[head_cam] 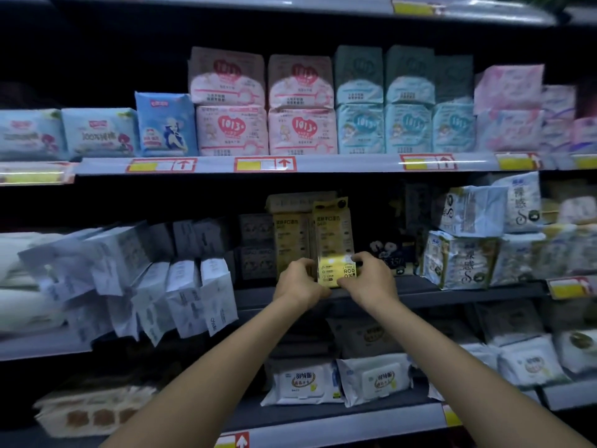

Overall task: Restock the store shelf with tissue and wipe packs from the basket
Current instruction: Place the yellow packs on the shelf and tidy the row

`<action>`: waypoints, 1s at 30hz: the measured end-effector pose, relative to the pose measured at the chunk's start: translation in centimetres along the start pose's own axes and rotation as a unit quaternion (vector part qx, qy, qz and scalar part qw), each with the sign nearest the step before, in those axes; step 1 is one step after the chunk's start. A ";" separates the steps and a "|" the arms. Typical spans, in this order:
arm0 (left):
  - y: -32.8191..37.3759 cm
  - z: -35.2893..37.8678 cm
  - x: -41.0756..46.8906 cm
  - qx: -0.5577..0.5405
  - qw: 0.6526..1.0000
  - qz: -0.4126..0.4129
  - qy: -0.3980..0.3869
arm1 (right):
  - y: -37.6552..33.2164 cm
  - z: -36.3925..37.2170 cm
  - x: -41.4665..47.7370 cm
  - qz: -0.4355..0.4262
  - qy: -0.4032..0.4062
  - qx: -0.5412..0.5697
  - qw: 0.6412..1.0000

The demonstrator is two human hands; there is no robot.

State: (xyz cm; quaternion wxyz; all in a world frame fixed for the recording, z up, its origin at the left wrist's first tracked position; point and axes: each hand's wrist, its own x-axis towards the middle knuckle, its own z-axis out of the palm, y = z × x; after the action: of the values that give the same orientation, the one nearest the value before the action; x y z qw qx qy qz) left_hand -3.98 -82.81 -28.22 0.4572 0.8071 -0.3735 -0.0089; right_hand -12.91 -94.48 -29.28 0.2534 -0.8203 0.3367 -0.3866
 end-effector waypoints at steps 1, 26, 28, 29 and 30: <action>0.0 -0.5 -0.9 0.007 1.000 0.013 -0.001 | -0.2 -0.4 -0.6 -0.003 -0.011 0.002 1.000; -20.7 3.6 -24.8 0.351 0.917 0.089 -0.164 | 13.3 4.0 -26.5 -0.087 -0.429 -0.270 0.858; -23.1 5.2 -26.3 0.352 0.913 0.071 -0.192 | 15.3 5.7 -27.9 -0.077 -0.468 -0.292 0.830; -24.3 6.0 -26.9 0.357 0.909 0.060 -0.209 | 16.1 6.5 -28.5 -0.072 -0.492 -0.300 0.814; -25.5 7.0 -27.6 0.361 0.903 0.048 -0.229 | 16.8 7.2 -29.0 -0.067 -0.517 -0.307 0.797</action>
State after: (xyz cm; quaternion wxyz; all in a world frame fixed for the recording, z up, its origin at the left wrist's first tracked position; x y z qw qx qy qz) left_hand -11.15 -63.35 -60.31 0.0360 0.8737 -0.4838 -0.0364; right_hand -26.84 -82.44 -58.24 0.0983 -0.9534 0.2011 0.2022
